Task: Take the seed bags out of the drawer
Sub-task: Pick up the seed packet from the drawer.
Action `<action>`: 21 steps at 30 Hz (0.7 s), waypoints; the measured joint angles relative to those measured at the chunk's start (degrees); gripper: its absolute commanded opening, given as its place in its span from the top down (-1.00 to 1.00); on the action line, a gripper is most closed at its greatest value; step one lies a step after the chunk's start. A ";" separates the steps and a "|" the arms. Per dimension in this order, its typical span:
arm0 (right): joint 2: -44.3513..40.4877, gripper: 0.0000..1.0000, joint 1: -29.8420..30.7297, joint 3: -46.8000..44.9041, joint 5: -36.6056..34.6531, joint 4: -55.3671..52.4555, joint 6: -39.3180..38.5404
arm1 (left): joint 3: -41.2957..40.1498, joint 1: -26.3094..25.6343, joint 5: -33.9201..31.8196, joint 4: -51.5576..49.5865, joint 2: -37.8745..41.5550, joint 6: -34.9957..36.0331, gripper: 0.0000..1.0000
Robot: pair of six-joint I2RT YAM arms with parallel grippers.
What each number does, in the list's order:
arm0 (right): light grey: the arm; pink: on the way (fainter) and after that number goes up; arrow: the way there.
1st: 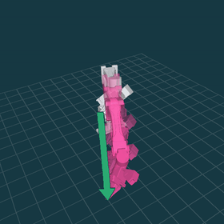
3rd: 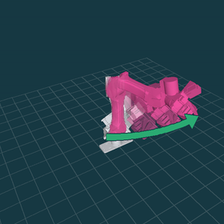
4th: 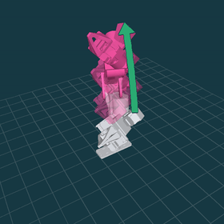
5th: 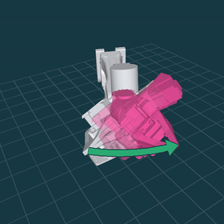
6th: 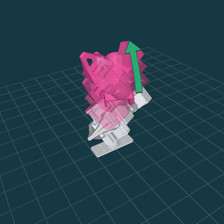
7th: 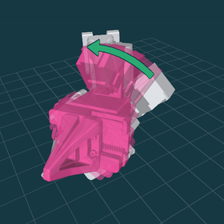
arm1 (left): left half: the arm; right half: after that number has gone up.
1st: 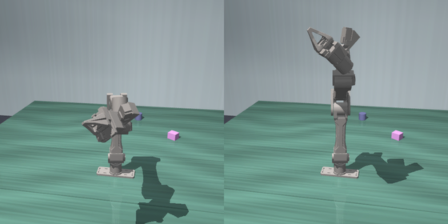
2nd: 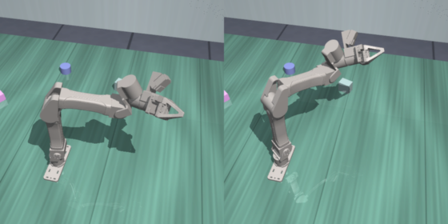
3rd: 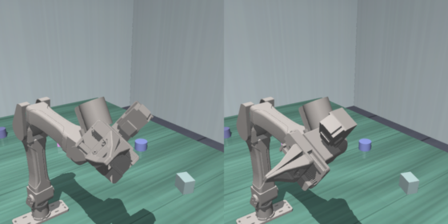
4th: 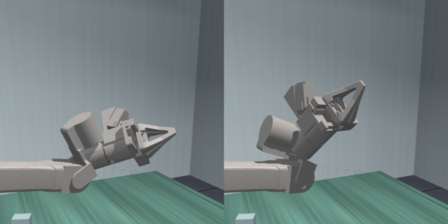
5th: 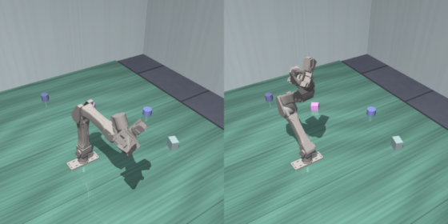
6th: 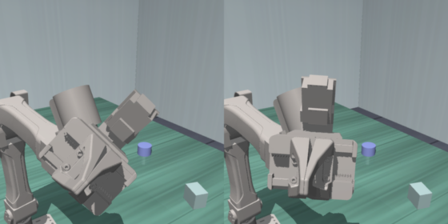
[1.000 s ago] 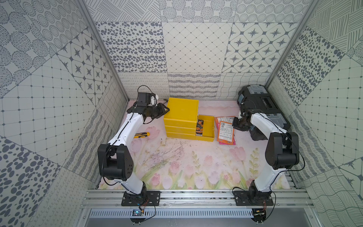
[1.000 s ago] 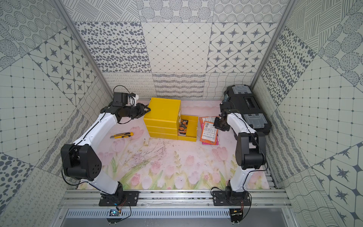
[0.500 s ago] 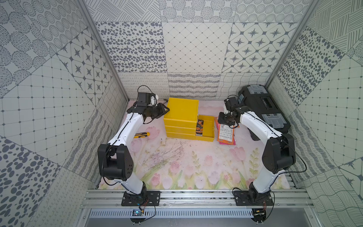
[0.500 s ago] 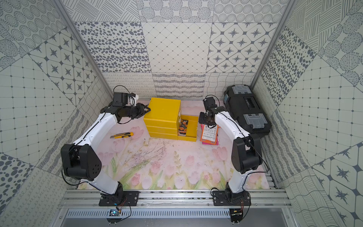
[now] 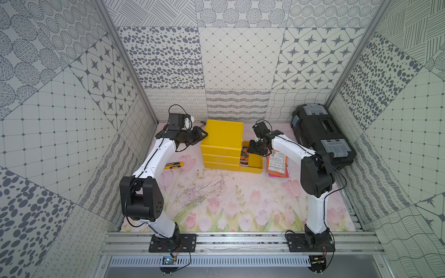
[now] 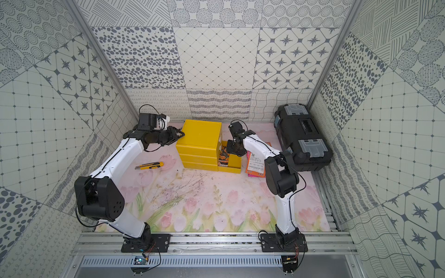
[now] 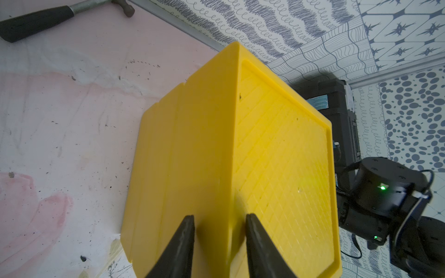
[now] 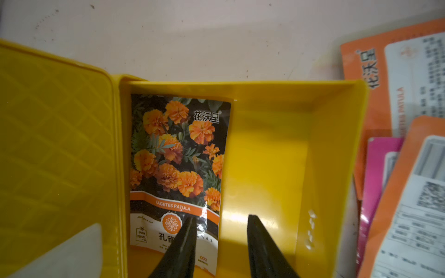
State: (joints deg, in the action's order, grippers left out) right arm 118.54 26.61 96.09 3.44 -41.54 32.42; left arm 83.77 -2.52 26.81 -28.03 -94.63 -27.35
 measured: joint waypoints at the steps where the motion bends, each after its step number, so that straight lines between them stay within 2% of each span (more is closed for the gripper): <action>1: 0.87 0.20 0.13 0.66 0.04 0.02 0.20 | 0.00 0.00 0.02 0.00 0.00 0.00 0.24; 11: 6.38 0.22 0.44 4.92 -0.07 0.61 1.49 | 0.00 0.00 0.02 0.00 0.00 -0.11 0.24; 21: 10.25 0.35 0.44 6.34 0.20 0.79 1.92 | 0.00 0.00 0.02 0.00 0.00 -0.11 0.24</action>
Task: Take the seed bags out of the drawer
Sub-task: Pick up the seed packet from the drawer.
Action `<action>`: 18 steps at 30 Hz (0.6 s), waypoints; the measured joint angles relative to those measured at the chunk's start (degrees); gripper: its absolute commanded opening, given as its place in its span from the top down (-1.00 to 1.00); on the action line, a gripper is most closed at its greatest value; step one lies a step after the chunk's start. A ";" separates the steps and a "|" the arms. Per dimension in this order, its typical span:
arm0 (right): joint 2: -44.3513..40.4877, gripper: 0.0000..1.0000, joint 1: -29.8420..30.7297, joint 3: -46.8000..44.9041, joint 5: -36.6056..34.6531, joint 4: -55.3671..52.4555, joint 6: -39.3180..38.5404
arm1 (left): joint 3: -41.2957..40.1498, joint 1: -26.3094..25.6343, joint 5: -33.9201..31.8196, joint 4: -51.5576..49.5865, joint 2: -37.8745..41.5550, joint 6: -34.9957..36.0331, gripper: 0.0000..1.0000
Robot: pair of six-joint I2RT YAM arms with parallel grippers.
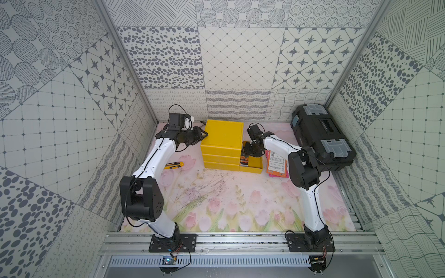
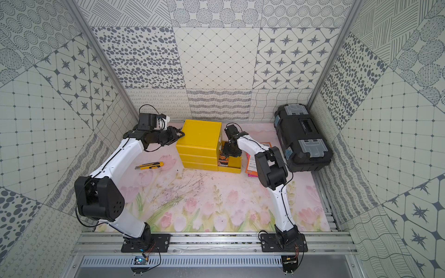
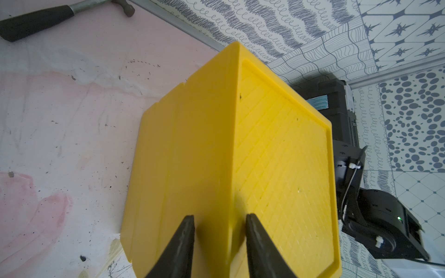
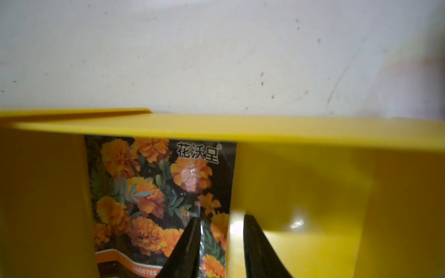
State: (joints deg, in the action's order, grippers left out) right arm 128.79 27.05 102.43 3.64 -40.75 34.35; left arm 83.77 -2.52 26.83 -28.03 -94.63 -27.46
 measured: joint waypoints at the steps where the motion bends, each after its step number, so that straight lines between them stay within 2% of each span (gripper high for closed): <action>1: 0.02 0.37 0.00 0.02 0.04 0.13 0.04 | 0.00 0.00 0.00 0.00 0.00 0.00 0.24; 9: 0.07 0.64 -0.07 -1.16 2.34 3.76 2.51 | 0.00 0.00 0.00 0.00 0.00 0.00 0.24; 15: -0.24 0.96 -0.81 -3.69 4.63 8.02 4.70 | 0.00 0.00 0.00 0.00 0.00 0.00 0.24; 18: -1.44 1.00 -1.07 -5.53 5.35 9.73 5.18 | 0.00 0.00 0.00 0.00 0.00 0.00 0.24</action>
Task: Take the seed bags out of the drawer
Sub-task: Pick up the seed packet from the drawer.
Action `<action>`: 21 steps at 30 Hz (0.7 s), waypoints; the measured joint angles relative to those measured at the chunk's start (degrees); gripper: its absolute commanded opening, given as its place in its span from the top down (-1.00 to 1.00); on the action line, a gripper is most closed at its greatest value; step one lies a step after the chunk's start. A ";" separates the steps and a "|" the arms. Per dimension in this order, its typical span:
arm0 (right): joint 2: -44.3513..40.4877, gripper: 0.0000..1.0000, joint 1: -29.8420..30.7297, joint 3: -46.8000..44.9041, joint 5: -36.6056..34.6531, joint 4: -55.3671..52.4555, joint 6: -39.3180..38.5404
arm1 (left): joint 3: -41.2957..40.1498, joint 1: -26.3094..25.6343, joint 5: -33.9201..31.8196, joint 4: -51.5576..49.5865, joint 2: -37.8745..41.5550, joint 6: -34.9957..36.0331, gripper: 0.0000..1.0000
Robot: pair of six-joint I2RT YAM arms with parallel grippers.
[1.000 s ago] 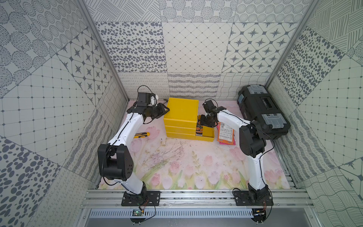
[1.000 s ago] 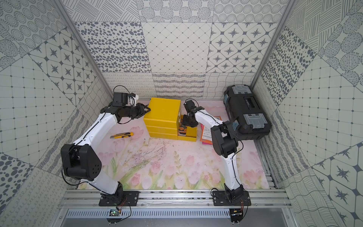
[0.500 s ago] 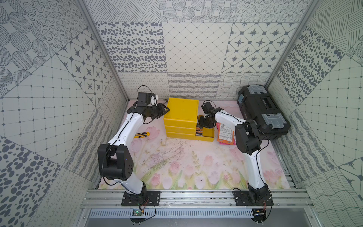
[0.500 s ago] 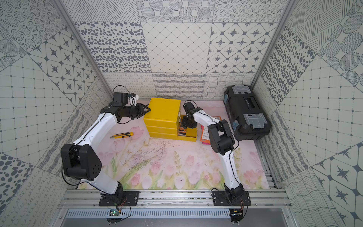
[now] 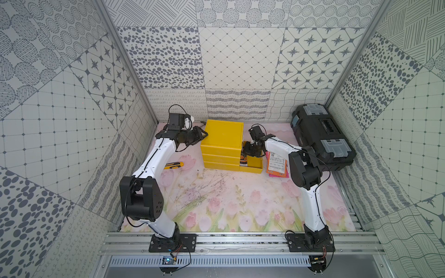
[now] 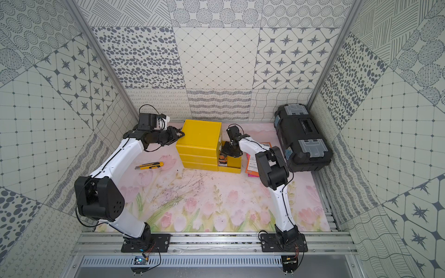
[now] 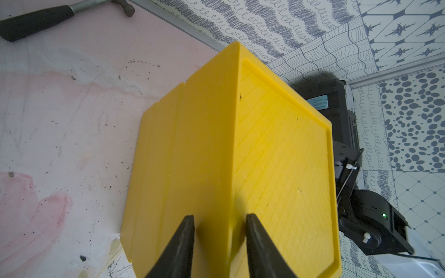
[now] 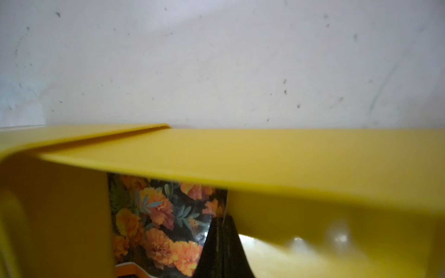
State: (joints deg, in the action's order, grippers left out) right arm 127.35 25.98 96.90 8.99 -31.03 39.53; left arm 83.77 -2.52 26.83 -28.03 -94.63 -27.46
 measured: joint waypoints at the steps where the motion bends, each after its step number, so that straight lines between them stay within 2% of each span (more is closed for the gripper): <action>1: -0.44 1.00 -0.02 -0.59 0.04 0.31 0.07 | 0.00 0.00 0.00 0.00 0.00 0.00 0.24; 10: -6.84 1.00 -1.01 -3.74 0.07 -0.57 -0.61 | 0.00 0.00 0.00 0.00 0.00 0.00 0.24; 21: -19.21 1.00 -5.68 -5.31 0.72 -7.32 -7.06 | 0.00 0.00 0.00 0.00 0.02 0.00 0.24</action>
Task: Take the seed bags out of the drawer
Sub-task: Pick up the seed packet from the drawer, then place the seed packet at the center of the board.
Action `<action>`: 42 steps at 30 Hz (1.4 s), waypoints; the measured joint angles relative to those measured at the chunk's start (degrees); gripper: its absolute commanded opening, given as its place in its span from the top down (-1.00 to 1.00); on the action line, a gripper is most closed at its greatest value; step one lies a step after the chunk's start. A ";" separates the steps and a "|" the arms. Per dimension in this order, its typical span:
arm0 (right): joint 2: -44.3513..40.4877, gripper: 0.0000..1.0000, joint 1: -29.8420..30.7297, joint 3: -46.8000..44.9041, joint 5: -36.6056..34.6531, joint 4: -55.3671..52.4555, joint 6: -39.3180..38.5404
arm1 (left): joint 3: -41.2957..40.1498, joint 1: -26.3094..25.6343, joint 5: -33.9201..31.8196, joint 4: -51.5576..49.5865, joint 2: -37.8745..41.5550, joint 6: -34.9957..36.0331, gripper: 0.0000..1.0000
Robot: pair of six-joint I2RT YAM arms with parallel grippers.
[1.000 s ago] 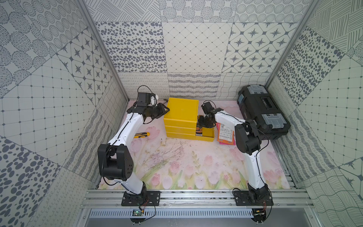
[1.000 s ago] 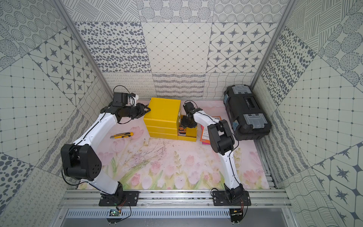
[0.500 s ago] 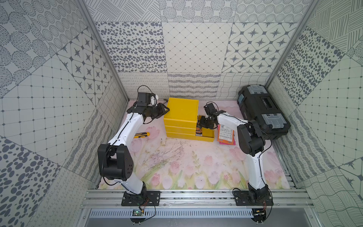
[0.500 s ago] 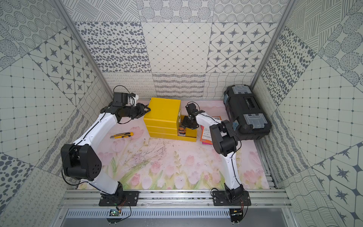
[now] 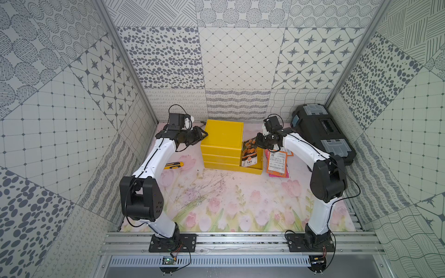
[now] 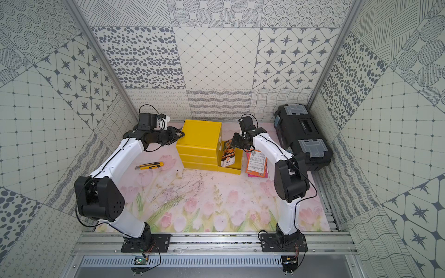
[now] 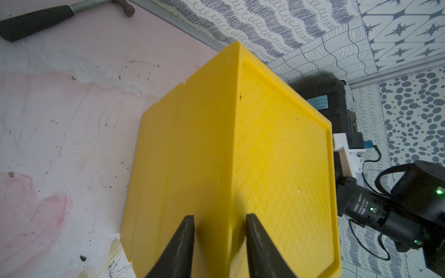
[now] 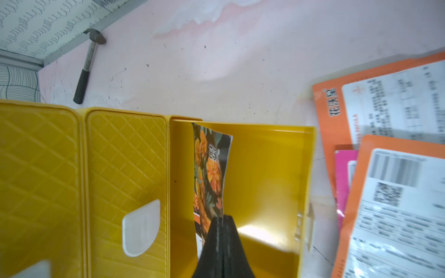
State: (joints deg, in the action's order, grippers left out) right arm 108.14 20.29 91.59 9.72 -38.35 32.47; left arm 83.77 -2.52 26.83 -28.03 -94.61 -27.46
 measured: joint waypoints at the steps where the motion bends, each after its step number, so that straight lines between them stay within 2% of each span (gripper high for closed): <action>1: -1.07 1.00 -0.70 -0.63 0.09 -0.42 -0.55 | 0.00 0.00 0.00 0.00 0.00 0.00 0.24; 5: -5.99 1.00 -4.96 -4.94 1.03 -1.73 -2.73 | -0.02 0.00 0.00 0.00 0.00 0.00 0.25; 10: -11.08 1.00 -13.42 -10.93 3.93 -2.69 -5.44 | -0.07 0.00 0.04 0.09 0.00 0.00 0.24; 15: -12.50 1.00 -20.74 -14.78 6.60 -2.97 -9.01 | -0.11 0.00 0.07 0.17 0.00 0.00 0.25; 23: -8.76 0.99 -23.37 -17.33 5.33 -3.37 -12.85 | -0.17 0.00 0.11 0.28 0.00 0.00 0.24; 29: -6.51 0.31 -23.37 -18.60 0.44 -3.61 -13.33 | -0.17 0.00 0.13 0.35 0.00 0.00 0.24; 32: -6.54 0.09 -22.95 -18.62 -1.05 -3.56 -13.44 | -0.17 0.00 0.15 0.35 0.00 0.00 0.24; 37: -6.71 0.00 -20.72 -18.62 -3.04 -3.37 -13.42 | -0.17 0.00 0.15 0.35 0.00 0.00 0.24; 42: -6.73 -0.03 -14.58 -18.62 -3.34 -2.45 -12.79 | -0.17 0.00 0.13 0.35 0.00 0.00 0.24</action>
State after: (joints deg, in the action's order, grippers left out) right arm 101.41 5.72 72.97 6.37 -40.80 19.68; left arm 83.59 -2.52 26.96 -27.68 -94.61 -27.46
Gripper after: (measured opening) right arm 0.515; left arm 0.378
